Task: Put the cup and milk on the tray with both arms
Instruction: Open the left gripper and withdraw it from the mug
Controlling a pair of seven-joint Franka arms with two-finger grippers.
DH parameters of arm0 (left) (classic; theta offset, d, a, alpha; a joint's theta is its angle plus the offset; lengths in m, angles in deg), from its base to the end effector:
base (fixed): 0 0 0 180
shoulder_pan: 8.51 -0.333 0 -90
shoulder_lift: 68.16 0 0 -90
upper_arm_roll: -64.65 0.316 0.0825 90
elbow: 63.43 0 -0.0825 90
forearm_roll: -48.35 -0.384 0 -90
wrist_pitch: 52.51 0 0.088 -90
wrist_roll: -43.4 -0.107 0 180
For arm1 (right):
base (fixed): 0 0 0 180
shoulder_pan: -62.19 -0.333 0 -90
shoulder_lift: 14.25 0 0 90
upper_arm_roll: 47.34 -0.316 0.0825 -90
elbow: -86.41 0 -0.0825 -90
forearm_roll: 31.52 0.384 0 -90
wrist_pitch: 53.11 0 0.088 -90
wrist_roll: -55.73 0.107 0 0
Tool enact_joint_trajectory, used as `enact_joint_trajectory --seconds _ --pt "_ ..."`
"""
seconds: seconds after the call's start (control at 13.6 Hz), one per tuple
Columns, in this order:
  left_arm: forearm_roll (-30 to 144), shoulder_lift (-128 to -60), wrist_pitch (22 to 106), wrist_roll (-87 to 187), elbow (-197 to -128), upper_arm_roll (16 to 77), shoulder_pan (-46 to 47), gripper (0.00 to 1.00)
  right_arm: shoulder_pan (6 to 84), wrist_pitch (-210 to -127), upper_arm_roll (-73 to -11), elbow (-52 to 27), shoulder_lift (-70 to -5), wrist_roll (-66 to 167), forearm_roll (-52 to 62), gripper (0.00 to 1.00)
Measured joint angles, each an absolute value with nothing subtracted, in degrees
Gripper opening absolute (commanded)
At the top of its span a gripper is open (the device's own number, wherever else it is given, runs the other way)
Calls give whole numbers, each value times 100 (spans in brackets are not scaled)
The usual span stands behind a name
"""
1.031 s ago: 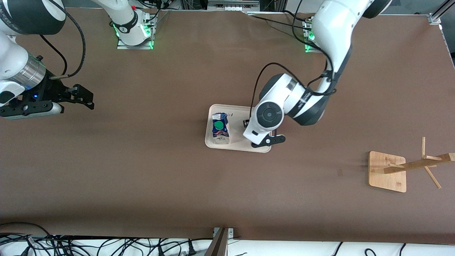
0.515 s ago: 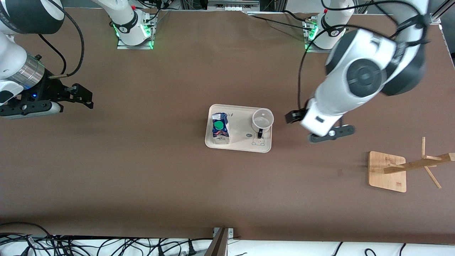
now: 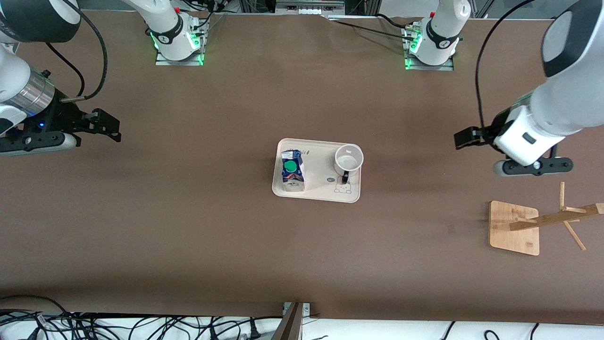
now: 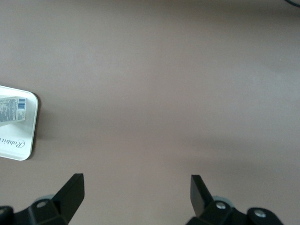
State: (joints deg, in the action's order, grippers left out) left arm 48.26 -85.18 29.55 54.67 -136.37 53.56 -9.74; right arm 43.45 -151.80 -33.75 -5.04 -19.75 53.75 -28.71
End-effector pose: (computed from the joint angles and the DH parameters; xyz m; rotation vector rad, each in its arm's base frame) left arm 0.6204 -0.0883 0.5786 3.1036 0.0454 -0.2181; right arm 0.5908 0.0638 0.5723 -3.1087 -0.1856 -0.0504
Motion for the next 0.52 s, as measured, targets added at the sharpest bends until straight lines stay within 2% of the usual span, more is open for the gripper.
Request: enact_joint_trajectory --seconds 0.22,0.37,0.52 --pt "4826 -8107 3553 4257 -14090 5671 -1195 100 4340 -15100 -3380 -503 -1976 5367 -2916 100" --pt "4826 -7519 4351 3864 -14972 5907 -1195 100 4339 -14909 -3380 -502 -1978 5367 -2918 100" --pt "4825 -6994 4660 3780 -15688 6107 -1066 100 4339 -14801 -3384 -502 -1978 5367 -2919 100"
